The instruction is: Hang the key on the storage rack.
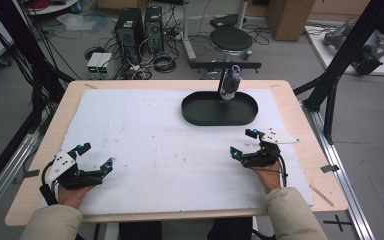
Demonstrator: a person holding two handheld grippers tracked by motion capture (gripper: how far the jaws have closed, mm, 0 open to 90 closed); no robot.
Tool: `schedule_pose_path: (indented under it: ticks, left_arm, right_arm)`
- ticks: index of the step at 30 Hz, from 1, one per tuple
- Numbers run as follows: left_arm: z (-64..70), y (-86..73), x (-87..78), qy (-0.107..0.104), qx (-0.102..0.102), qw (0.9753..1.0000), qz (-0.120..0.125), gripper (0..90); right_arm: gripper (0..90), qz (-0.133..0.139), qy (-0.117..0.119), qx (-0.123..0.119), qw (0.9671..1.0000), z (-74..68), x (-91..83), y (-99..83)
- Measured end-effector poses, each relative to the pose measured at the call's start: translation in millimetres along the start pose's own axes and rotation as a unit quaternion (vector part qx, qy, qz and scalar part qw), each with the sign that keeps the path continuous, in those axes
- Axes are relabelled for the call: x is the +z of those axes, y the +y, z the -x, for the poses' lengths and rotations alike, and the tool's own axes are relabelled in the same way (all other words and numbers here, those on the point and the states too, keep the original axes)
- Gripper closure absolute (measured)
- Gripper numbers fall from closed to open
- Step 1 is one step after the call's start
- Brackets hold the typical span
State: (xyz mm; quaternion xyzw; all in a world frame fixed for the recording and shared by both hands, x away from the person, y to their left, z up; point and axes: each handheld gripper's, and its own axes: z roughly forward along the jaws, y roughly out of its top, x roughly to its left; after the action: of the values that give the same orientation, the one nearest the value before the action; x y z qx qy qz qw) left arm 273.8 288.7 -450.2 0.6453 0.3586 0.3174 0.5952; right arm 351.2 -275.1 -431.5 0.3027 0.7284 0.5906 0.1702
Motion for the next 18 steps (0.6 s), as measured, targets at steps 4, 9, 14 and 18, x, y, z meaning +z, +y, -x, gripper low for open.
schedule_pose_path:
  ticks: [4, 9, 14, 18]
  left_arm:
    - [0.1, 0.1, 0.3, -0.001, -0.001, 1.0, -0.001, 1.7]
    - [0.1, 0.0, 0.1, -0.001, 0.0, 1.0, 0.0, 1.7]
    - [-0.1, -0.1, -0.2, -0.002, 0.002, 1.0, 0.002, 1.8]
    - [0.0, -0.4, -0.8, -0.001, 0.001, 1.0, 0.004, 1.8]
  right_arm:
    - [0.6, -0.009, -0.003, -0.014, 0.9999, -4.6, 1.8, -0.5]
    - [0.6, -0.008, -0.004, -0.024, 0.9997, -6.7, -1.8, 0.0]
    - [0.6, 0.022, -0.005, -0.009, 0.9997, -3.4, -15.3, -14.8]
    - [0.6, 0.053, -0.015, -0.006, 0.9985, -2.7, -24.6, -23.9]
